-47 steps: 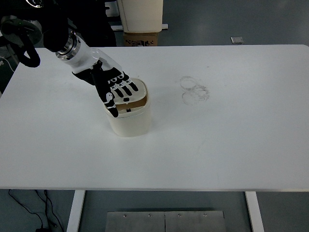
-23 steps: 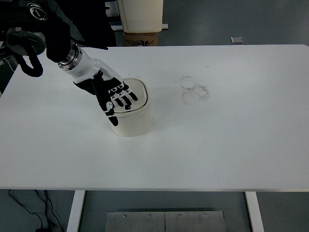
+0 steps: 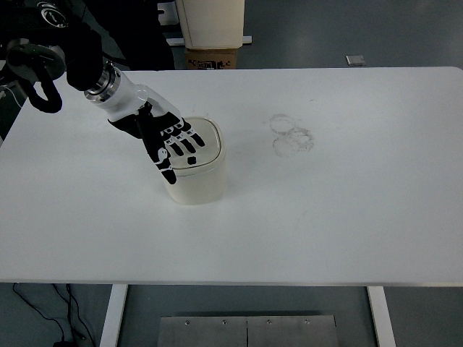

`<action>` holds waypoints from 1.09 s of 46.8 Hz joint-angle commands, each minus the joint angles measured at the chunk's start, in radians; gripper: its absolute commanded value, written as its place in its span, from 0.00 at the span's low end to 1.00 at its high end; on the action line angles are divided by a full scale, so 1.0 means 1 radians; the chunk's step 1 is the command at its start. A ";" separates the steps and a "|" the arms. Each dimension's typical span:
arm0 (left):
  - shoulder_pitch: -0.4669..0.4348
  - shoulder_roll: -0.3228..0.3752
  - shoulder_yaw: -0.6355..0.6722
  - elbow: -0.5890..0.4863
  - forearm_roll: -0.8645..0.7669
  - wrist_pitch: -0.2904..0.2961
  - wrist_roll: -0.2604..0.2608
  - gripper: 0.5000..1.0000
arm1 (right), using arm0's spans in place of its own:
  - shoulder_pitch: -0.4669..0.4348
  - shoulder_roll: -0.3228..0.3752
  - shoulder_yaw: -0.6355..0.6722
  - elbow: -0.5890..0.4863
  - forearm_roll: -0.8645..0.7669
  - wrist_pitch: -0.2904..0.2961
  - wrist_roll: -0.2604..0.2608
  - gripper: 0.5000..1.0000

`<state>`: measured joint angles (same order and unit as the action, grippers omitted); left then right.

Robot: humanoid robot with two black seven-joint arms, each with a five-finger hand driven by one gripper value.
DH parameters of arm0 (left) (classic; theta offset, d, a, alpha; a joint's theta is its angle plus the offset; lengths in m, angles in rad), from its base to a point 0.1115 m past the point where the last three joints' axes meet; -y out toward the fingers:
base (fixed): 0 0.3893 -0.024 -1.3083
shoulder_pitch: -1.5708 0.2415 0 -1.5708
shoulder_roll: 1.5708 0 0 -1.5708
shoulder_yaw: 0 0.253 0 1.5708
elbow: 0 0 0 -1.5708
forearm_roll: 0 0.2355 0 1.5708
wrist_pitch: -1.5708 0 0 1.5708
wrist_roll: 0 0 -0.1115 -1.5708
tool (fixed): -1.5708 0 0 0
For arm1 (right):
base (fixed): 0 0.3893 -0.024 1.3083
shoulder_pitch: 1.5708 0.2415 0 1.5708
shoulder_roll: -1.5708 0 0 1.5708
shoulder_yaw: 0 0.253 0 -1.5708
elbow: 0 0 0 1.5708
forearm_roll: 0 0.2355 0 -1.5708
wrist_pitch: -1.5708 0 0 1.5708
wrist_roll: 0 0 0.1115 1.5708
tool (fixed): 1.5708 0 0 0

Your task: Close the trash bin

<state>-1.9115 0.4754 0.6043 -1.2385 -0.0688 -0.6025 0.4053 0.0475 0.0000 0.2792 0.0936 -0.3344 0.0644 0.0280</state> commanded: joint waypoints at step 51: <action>0.448 0.284 -0.550 0.494 -0.029 0.035 -0.103 1.00 | 0.000 0.000 0.000 0.000 0.000 0.000 0.000 0.98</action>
<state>-1.5130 0.7440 0.1215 -0.7620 -0.0987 -0.5909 0.3324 0.0476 0.0000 0.2793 0.0936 -0.3344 0.0644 0.0290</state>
